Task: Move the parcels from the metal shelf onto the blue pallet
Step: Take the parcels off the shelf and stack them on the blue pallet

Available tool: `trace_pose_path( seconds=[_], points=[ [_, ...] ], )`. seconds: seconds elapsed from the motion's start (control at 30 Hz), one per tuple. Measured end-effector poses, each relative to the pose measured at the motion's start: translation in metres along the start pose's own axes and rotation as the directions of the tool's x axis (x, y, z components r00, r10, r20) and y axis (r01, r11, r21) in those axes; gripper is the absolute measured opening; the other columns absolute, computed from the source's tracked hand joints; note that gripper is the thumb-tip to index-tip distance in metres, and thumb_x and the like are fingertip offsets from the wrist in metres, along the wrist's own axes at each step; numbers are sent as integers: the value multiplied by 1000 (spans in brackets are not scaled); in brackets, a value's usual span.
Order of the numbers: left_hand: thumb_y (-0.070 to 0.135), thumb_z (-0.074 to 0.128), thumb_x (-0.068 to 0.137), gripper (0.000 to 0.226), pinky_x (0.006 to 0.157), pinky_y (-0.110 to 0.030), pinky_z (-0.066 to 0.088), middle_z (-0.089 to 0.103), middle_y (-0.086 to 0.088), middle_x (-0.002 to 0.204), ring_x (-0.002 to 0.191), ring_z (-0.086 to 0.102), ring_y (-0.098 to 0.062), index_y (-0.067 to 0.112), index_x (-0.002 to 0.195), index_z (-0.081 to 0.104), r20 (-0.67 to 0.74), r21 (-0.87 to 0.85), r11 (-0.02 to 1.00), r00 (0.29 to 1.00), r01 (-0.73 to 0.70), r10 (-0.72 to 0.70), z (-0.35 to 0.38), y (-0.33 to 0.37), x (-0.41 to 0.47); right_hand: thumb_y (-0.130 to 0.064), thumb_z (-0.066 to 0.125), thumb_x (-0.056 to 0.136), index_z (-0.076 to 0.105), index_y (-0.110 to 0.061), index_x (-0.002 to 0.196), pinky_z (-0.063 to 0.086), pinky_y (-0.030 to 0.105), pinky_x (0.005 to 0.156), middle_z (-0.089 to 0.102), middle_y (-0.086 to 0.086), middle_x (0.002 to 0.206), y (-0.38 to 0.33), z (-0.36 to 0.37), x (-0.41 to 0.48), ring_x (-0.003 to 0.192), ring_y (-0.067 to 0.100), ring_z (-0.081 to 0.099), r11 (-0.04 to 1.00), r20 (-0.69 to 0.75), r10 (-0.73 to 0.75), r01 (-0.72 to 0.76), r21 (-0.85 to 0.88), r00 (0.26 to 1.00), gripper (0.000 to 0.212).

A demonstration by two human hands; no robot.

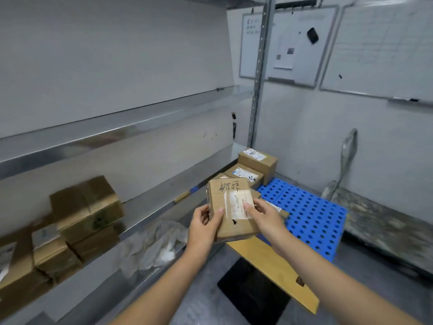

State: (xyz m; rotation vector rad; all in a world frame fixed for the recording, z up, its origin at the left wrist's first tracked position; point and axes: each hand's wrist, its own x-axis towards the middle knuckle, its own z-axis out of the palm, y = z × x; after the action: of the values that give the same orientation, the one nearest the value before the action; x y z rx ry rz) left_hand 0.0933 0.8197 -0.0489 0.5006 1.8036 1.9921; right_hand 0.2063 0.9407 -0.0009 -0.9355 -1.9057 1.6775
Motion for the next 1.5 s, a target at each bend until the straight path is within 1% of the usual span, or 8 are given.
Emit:
trace_pose_path(
  seconds=[0.17,0.37,0.53,0.8,0.93,1.17,1.4,1.5],
  points=[
    [42,72,83,38,88,-24,52,65,12,110,102,62,0,26,114,56,133,47,998,990,41,-47,67,-10,-2,-33,57,95,63,-25,120,48,18,65,67,-9,109,12,-64,-2,94,6,63,1000,-140,25,-24,15,990,27],
    [41,71,85,39,65,-8,49,64,13,108,92,62,8,24,116,55,227,77,996,972,49,-66,161,-18,-4,-34,57,95,64,-26,119,48,19,69,66,-8,111,35,-155,11,97,7,63,1000,-225,19,-14,23,974,27],
    [47,68,85,29,61,-8,48,61,18,107,96,59,6,35,106,53,239,107,993,968,58,-82,248,-29,3,-33,57,95,66,-30,110,47,15,66,68,-9,105,57,-235,48,92,4,64,1000,-224,-5,12,27,975,18],
    [51,64,86,46,63,-8,48,60,16,112,100,58,6,25,121,51,155,141,988,984,62,-84,371,-42,24,-31,56,95,64,-30,112,47,8,61,68,-14,101,71,-349,122,88,-3,64,997,-141,-71,66,-40,987,18],
    [54,61,87,44,70,-14,47,60,15,112,101,59,2,27,120,51,79,166,982,991,89,-103,398,-56,31,-31,56,95,63,-28,115,48,14,68,66,-15,103,80,-372,153,94,1,62,996,-61,-64,60,-73,996,21],
    [50,61,89,41,62,-9,49,60,14,114,103,58,1,26,121,52,-48,135,983,992,123,-117,419,-81,63,-32,55,96,61,-27,118,51,18,69,66,-12,106,102,-375,216,93,3,63,997,71,-23,28,-70,997,23],
    [50,59,90,49,95,-39,52,60,2,123,112,58,-12,21,129,57,-265,146,976,957,160,-118,413,-115,138,-25,58,94,63,-24,114,48,8,61,65,-14,99,108,-331,322,83,-5,61,986,230,-26,62,-154,973,20],
    [47,59,91,41,99,-41,50,59,-4,123,112,59,-15,22,124,63,-334,119,975,932,189,-140,406,-129,166,-26,57,95,63,-26,108,50,16,69,66,-7,107,119,-307,363,89,2,63,978,296,14,48,-202,955,15]
  ],
)
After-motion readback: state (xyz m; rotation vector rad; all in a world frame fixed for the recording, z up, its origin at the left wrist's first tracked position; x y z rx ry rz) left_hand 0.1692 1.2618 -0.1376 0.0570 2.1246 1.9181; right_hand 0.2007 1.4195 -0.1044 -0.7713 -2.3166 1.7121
